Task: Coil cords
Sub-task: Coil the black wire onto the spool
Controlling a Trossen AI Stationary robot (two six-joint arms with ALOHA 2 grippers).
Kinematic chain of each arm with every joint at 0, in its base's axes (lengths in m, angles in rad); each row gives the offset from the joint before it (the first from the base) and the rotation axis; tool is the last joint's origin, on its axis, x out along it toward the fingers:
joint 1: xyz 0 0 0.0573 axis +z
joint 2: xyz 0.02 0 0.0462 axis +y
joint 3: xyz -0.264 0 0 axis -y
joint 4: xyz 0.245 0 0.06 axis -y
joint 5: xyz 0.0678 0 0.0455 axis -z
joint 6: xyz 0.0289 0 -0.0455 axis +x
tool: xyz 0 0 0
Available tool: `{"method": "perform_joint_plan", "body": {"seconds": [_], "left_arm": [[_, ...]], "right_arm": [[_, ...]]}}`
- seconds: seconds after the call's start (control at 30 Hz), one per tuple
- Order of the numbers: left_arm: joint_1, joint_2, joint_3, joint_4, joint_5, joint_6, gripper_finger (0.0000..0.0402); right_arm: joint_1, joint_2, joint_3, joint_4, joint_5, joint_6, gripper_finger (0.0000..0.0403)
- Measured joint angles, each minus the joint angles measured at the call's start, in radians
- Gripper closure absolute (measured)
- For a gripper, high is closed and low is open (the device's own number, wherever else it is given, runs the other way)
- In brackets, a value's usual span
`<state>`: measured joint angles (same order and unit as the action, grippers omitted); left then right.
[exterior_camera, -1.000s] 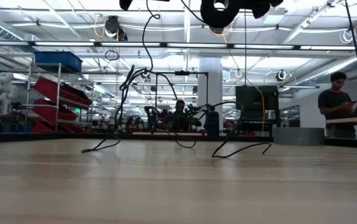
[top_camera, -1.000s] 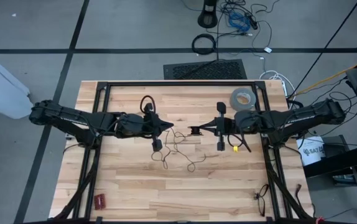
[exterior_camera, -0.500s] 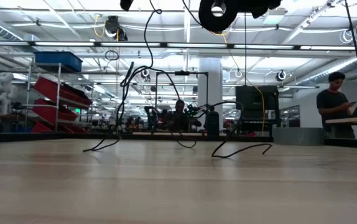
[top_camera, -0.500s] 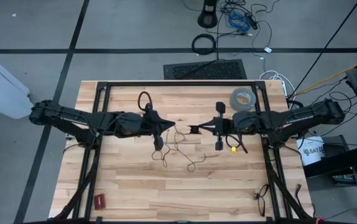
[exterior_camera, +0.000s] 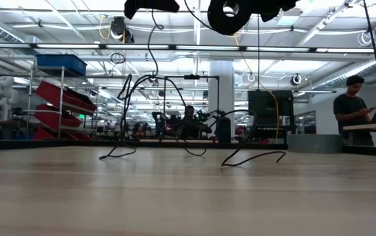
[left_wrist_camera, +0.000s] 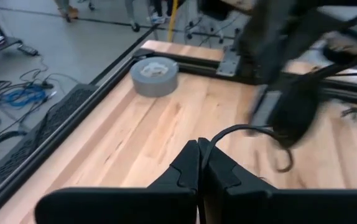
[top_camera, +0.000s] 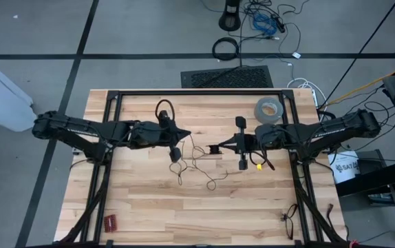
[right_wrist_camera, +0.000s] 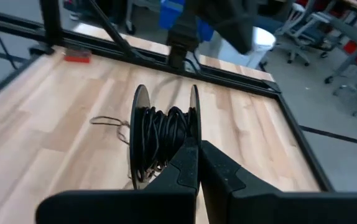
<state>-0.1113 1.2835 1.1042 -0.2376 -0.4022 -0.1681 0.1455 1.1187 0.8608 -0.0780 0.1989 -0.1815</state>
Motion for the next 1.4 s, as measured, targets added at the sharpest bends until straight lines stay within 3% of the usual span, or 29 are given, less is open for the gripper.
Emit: {"method": "perform_joint_plan", "body": {"seconds": [0.3, 0.67, 1.4], "left_arm": [[0.027, -0.004, 0.003, 0.029, -0.005, 0.002, 0.0398], [-0.01, 0.001, 0.025, 0.133, 0.008, 0.004, 0.0398], [-0.049, 0.15, 0.024, 0.527, 0.017, 0.017, 0.0398]], "right_arm": [[0.0, 0.04, 0.0, -0.007, -0.011, 0.042, 0.0403], [0.0, 0.106, 0.0, 0.057, 0.216, 0.031, 0.0403], [-0.002, 0.173, 0.0, 0.3, 0.454, -0.014, 0.0403]]}}
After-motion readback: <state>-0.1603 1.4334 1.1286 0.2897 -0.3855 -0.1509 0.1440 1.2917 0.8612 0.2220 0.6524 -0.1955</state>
